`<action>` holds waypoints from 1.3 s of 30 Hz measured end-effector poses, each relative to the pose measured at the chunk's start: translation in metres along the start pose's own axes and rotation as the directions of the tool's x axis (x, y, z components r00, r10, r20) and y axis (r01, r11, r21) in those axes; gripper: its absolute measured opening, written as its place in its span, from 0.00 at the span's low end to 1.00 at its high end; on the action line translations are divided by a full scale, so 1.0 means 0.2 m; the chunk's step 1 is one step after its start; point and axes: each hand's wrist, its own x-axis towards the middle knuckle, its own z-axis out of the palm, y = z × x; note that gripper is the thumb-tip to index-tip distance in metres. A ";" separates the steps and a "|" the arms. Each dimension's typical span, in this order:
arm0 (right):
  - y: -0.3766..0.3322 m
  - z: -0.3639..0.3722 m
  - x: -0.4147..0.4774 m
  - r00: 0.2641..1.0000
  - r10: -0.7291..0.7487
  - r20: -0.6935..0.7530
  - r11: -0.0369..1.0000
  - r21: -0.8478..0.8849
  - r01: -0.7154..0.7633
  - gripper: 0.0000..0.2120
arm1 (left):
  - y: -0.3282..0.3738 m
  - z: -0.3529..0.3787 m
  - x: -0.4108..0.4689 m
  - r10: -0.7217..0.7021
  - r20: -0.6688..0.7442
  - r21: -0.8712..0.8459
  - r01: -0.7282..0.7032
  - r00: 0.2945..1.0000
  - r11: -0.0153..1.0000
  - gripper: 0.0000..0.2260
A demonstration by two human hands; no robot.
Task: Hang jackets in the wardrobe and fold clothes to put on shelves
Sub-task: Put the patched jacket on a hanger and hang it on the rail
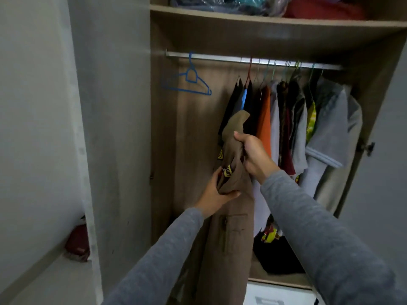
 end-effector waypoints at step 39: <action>-0.39 0.45 2.44 0.924 -0.365 0.113 0.929 -0.018 0.369 0.13 | -0.11 -0.71 2.43 0.391 -0.169 0.076 -0.383 0.905 0.921 0.20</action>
